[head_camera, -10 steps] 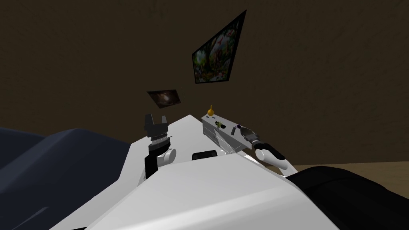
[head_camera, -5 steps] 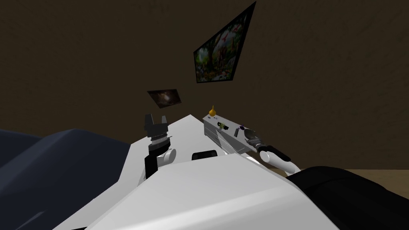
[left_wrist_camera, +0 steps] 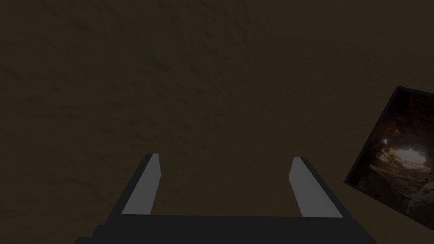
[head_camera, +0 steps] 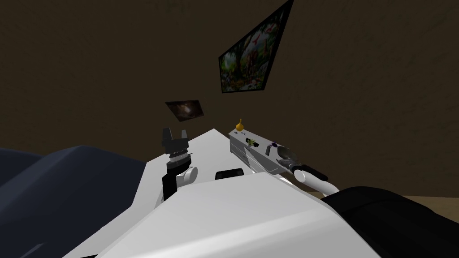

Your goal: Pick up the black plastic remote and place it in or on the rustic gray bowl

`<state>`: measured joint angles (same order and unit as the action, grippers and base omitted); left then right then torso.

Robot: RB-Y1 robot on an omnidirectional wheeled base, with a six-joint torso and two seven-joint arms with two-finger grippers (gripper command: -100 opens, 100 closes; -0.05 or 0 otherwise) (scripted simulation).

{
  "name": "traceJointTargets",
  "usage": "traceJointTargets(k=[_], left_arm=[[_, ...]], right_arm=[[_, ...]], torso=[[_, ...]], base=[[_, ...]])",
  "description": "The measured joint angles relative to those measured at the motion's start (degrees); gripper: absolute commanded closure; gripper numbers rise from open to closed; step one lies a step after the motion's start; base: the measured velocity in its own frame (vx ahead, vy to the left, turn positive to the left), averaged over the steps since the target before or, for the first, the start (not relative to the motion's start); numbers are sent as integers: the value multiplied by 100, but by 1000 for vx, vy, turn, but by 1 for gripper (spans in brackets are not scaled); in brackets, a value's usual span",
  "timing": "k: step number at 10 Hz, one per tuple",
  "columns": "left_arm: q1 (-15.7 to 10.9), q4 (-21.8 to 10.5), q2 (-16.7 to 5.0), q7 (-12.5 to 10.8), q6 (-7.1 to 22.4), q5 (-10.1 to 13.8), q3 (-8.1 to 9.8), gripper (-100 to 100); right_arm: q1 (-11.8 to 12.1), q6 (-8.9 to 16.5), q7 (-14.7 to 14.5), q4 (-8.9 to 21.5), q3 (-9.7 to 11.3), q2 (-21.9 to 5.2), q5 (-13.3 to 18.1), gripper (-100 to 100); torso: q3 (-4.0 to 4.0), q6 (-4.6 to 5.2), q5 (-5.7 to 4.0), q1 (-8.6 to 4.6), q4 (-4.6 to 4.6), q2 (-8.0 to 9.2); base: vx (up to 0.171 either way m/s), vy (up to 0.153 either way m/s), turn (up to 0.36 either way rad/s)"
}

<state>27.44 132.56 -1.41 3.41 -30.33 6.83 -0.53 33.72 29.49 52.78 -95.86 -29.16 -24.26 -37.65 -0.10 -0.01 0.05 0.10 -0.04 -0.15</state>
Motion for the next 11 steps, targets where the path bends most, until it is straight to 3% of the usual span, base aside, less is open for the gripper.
traceJointTargets(k=[5,11], left_arm=[[1,0,0,0,0,0,0,0],[0,0,0,0,0,0,0,0]], right_arm=[[4,825,686,605,-238,-276,-477,-100],[-48,1698,1378,1144,-406,-466,-792,-100]], torso=[[-11,0,2,9,-4,-21],[-7,-1,0,-2,-3,-12]], base=[[85,60,9],[65,35,13]])
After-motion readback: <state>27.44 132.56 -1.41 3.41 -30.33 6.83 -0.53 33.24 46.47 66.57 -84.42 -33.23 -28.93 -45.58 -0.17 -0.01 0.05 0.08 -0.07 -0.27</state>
